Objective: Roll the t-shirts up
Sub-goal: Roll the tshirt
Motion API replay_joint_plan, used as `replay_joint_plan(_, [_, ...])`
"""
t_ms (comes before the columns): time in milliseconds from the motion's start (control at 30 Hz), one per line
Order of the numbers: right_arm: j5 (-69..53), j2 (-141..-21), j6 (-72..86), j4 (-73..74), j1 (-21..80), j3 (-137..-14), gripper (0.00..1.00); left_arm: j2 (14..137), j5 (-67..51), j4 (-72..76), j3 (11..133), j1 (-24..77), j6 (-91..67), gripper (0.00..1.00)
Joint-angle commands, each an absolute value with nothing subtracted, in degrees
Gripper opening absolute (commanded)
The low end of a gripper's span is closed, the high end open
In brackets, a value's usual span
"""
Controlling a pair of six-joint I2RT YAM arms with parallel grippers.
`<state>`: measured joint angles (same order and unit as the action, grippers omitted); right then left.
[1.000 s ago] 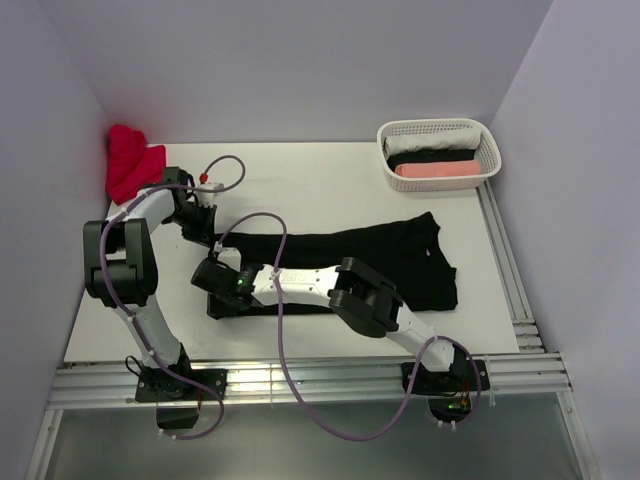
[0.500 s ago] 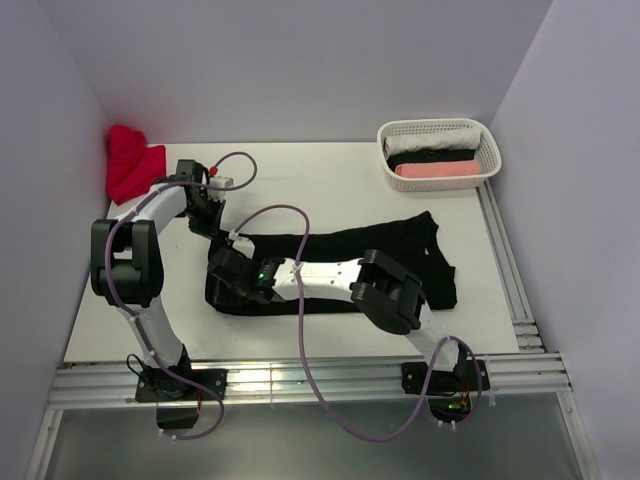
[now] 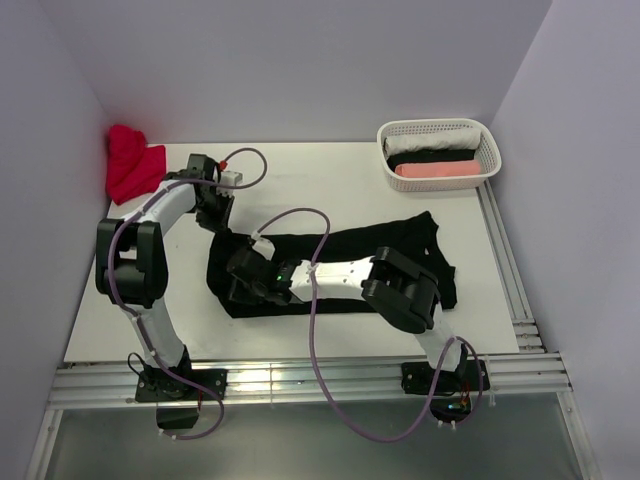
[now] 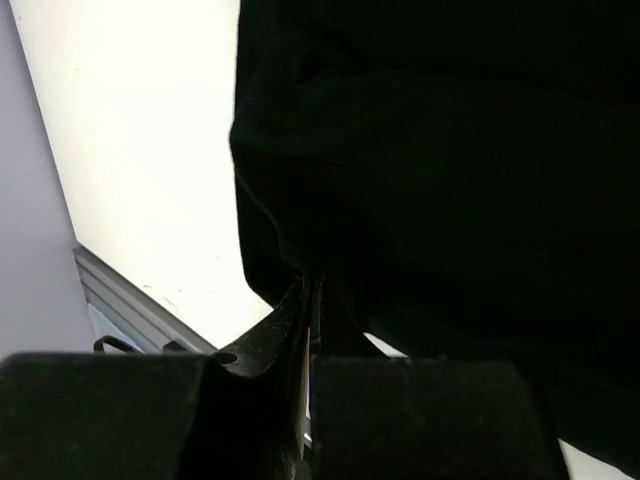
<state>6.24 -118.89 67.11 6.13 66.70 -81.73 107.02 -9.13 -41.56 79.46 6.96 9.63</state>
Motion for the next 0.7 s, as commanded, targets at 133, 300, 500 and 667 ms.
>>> replay_joint_plan(133, [6.9, -115.2, 68.8, 2.0, 66.6, -79.3, 0.0, 106.3, -10.3, -42.6, 83.1, 6.8, 10.1, 0.46])
replay_joint_plan(300, [7.4, -115.0, 69.4, 1.1, 66.6, -77.7, 0.0, 105.4, -13.4, -45.3, 85.9, 5.5, 11.4, 0.55])
replay_joint_plan(500, [8.0, -114.8, 69.5, 1.4, 66.6, -77.3, 0.0, 105.0, -19.3, -49.7, 88.8, 1.2, 13.3, 0.6])
replay_joint_plan(667, [8.0, -114.6, 70.2, 0.3, 66.6, -76.0, 0.0, 107.6, -26.4, -53.0, 87.4, -4.5, 16.5, 0.64])
